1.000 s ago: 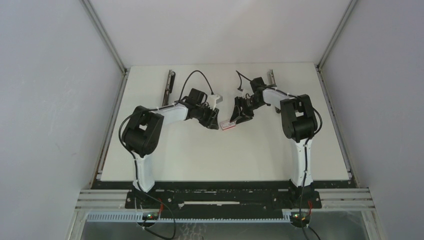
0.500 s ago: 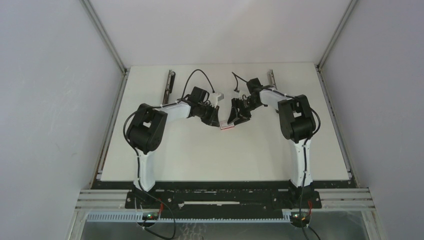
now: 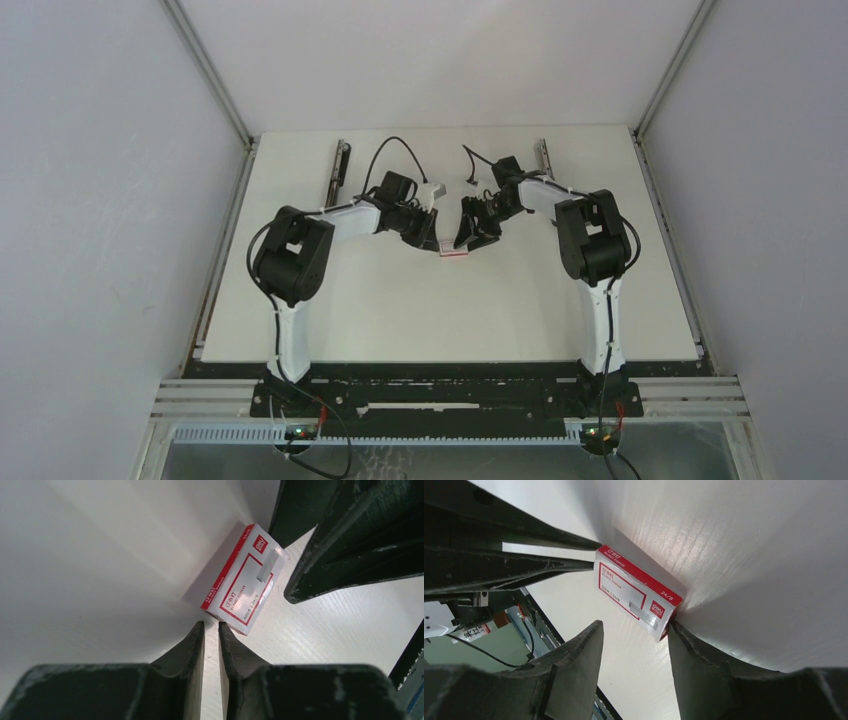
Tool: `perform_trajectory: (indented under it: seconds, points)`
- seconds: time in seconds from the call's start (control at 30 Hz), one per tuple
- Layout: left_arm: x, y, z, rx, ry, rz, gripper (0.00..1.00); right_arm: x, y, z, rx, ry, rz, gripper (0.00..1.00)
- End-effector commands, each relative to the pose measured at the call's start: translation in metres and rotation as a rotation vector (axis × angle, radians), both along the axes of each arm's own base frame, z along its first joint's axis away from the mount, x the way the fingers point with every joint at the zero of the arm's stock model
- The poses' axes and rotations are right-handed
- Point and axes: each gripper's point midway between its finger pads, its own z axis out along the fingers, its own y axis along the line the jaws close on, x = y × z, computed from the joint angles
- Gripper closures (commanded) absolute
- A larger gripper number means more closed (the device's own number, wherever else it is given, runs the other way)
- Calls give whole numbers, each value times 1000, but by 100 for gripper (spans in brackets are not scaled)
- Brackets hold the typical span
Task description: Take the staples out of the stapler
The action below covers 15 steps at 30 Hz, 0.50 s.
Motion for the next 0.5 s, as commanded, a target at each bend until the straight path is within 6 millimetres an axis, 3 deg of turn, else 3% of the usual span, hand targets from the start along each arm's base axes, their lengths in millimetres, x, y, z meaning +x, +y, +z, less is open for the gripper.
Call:
perform_trajectory:
  seconds: [0.0,0.17,0.33,0.47]
  points:
    - [27,2,15,-10,-42,47,78,8,-2,13,-9,-67,1,48]
    - [37,-2,17,-4,-48,50,76,7,0,15,8,-66,7,47]
    - [43,8,15,5,-46,81,74,9,-4,19,3,-79,1,45]
    - [54,25,37,-8,-90,119,70,18,-21,29,-37,-126,-25,40]
